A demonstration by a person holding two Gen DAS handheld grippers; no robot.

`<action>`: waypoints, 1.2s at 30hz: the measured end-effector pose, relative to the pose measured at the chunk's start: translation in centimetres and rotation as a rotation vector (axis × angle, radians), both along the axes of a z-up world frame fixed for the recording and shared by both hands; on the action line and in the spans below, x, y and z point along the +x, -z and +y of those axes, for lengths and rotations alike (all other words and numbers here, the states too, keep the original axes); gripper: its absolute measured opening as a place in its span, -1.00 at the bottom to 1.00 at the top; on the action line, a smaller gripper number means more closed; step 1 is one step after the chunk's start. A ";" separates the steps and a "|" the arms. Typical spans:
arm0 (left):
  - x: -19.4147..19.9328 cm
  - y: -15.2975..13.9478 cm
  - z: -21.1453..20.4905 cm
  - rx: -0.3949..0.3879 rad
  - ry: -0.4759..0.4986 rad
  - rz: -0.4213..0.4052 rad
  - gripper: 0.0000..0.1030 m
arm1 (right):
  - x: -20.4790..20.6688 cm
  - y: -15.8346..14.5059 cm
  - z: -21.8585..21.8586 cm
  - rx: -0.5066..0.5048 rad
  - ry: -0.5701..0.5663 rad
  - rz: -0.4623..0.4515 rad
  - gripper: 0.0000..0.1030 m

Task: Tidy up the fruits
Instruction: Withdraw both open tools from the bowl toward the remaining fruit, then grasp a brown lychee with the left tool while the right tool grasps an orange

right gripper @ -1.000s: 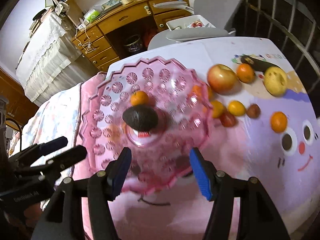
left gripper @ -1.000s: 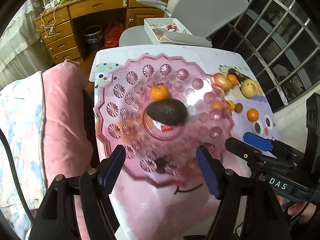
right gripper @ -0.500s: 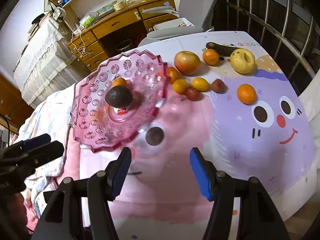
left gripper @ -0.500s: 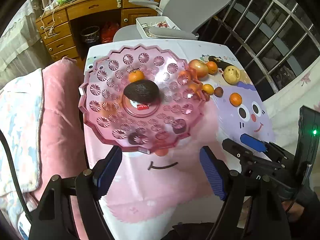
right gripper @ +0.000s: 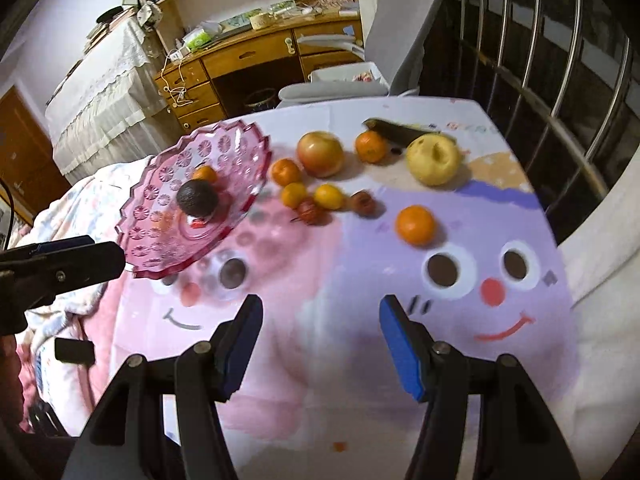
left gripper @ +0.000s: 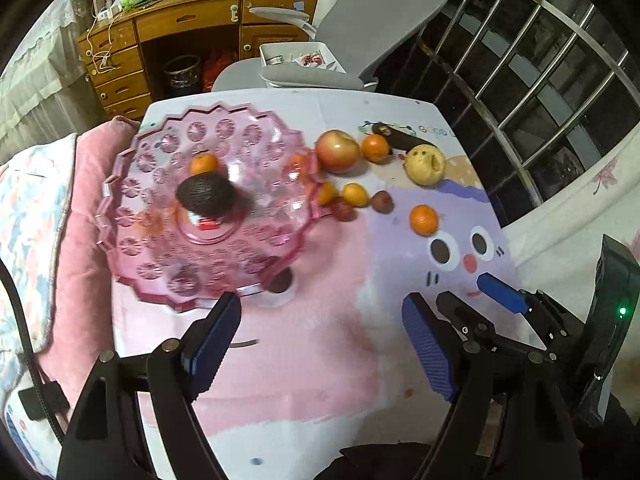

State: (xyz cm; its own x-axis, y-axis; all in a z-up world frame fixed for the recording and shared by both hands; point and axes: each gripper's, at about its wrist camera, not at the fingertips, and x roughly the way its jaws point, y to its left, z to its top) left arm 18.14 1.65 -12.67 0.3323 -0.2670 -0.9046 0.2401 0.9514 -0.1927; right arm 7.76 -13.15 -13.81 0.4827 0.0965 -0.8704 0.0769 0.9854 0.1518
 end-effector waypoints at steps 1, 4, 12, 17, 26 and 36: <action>0.1 0.1 -0.6 -0.001 -0.006 0.001 0.59 | 0.0 0.0 -0.6 -0.006 -0.006 -0.006 0.19; 0.5 0.4 -2.6 -0.006 -0.028 0.006 0.59 | 0.3 -0.1 -2.6 -0.026 -0.031 -0.029 0.19; 3.2 2.1 -7.9 -0.001 -0.068 0.046 0.59 | 1.4 0.8 -6.5 -0.106 -0.112 -0.098 0.19; 5.7 3.8 -10.4 0.004 -0.104 0.094 0.58 | 2.4 2.1 -7.9 -0.132 -0.182 -0.136 0.19; 10.5 8.4 -13.7 -0.012 -0.193 0.178 0.55 | 4.1 5.0 -8.7 -0.170 -0.296 -0.199 0.19; 13.7 13.1 -15.4 -0.009 -0.297 0.239 0.14 | 5.9 8.5 -9.0 -0.127 -0.359 -0.180 0.15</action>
